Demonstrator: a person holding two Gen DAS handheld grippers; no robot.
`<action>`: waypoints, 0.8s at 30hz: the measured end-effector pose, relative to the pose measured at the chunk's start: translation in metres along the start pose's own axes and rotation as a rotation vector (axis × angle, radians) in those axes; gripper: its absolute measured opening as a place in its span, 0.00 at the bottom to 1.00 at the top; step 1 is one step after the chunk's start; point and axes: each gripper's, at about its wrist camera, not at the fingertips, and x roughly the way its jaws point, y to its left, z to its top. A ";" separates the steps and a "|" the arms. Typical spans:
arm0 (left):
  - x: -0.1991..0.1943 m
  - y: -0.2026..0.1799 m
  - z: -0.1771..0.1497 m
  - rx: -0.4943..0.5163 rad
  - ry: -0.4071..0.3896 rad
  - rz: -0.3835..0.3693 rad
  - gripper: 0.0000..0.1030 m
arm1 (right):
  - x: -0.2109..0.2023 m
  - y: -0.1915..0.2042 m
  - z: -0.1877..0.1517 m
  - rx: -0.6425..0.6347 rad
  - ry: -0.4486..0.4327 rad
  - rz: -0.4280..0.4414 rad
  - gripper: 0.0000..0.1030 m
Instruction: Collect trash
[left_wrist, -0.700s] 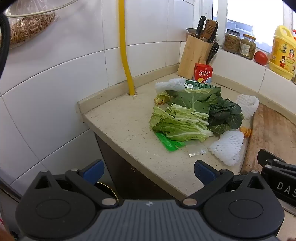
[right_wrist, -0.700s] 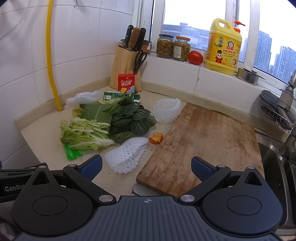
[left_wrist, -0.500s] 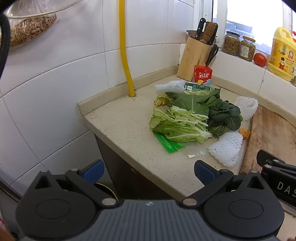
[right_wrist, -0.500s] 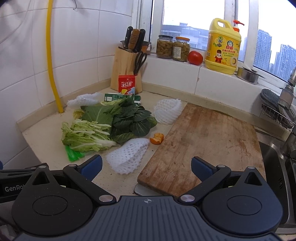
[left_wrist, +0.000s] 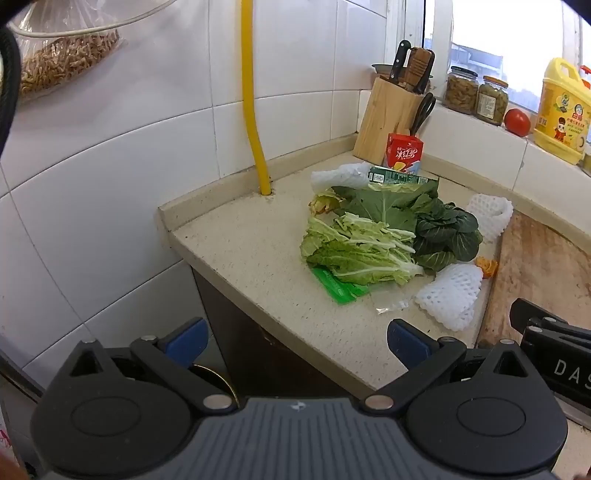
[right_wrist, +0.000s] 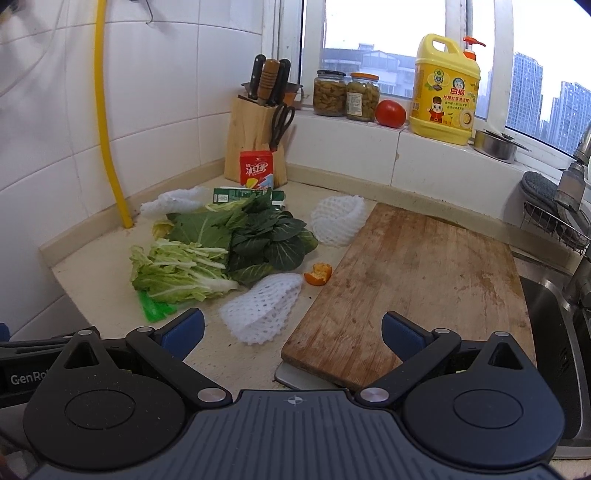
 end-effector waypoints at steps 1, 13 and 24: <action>0.000 0.000 0.000 0.001 0.000 0.000 1.00 | 0.000 0.001 -0.001 -0.001 0.001 -0.002 1.00; 0.000 0.004 -0.002 0.009 0.005 -0.013 1.00 | 0.000 0.005 -0.002 0.016 0.014 -0.006 1.00; 0.013 0.001 0.001 0.007 0.017 -0.013 1.00 | 0.021 -0.008 0.005 0.012 0.030 0.000 1.00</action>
